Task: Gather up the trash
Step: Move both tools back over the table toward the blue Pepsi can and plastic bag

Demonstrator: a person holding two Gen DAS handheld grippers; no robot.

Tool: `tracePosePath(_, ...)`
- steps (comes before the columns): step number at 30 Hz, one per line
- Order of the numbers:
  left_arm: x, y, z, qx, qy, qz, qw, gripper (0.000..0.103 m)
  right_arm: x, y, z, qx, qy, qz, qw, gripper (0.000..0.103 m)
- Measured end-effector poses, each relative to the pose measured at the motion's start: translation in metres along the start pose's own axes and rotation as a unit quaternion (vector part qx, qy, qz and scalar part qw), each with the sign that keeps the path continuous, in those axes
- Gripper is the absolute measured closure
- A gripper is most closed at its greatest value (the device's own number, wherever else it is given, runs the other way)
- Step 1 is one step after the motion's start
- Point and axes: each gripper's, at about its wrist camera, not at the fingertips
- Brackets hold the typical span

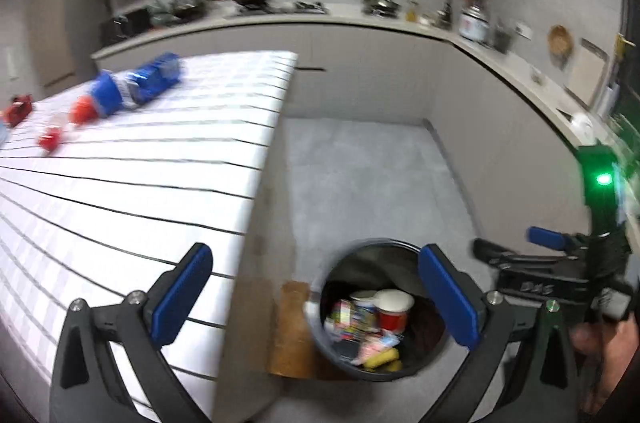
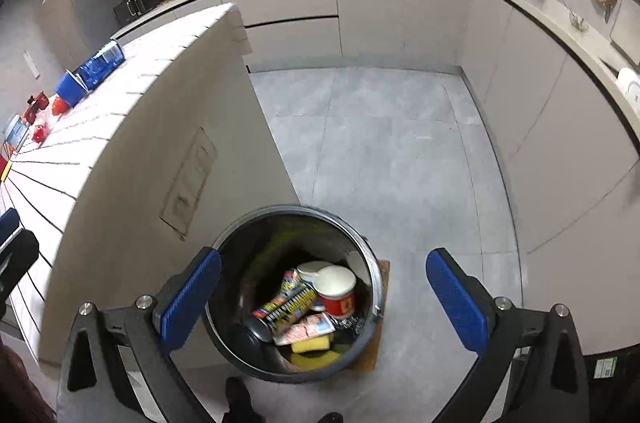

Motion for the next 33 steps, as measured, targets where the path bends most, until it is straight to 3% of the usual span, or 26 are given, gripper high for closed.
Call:
tracePosePath(11,0.157,0.018,0.003,0.011,-0.083,0.093,0.9922,0.0,0.127,-0.023,0.006,-0.02,-0.028,0.035,0.999,0.0)
tracePosePath(16,0.229,0.026,-0.007,0.015,-0.08,0.115,0.99,0.0,0.193,-0.031,-0.002,-0.025,-0.028,0.038,0.999,0.0)
tracePosePath(23,0.331,0.018,-0.02,0.002,-0.104,0.138,0.985,0.0,0.302,-0.049,-0.022,-0.035,-0.026,0.056,0.997,0.0)
tracePosePath(28,0.381,0.011,-0.041,0.004,-0.108,0.149,0.983,0.0,0.37,-0.068,-0.047,-0.036,-0.024,0.059,0.997,0.0)
tracePosePath(33,0.415,0.005,-0.062,0.005,-0.093,0.151,0.9842,0.0,0.408,-0.086,-0.064,-0.041,-0.029,0.035,0.998,0.0)
Point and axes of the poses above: each gripper's, at about its wrist camera, not at the fingertips, and z roughly against the way its jaws point, x to its left, y to its underside, and after that the axes turned 11 degrees about -z, right-handed
